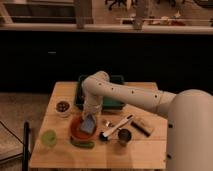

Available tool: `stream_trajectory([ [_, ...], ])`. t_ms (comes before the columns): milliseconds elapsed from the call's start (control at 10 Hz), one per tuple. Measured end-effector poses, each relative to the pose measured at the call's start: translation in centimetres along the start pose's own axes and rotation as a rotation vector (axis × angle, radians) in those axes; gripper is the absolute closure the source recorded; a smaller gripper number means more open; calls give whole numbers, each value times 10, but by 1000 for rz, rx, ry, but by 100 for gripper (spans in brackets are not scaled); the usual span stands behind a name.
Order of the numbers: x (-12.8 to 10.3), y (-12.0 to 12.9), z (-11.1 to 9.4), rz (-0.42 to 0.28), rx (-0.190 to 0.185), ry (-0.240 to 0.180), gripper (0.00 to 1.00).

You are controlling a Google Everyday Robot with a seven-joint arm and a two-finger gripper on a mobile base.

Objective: Wipe red bowl with sponge

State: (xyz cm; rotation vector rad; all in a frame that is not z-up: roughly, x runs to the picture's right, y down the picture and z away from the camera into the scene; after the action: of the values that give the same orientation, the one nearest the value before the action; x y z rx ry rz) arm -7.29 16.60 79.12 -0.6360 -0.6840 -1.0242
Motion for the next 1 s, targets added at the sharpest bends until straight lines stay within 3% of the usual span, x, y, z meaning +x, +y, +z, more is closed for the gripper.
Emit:
stream_trajectory([
  [400, 17, -19, -6, -12, 56, 53, 100],
  [1000, -7, -63, 16, -147, 66, 14, 100],
])
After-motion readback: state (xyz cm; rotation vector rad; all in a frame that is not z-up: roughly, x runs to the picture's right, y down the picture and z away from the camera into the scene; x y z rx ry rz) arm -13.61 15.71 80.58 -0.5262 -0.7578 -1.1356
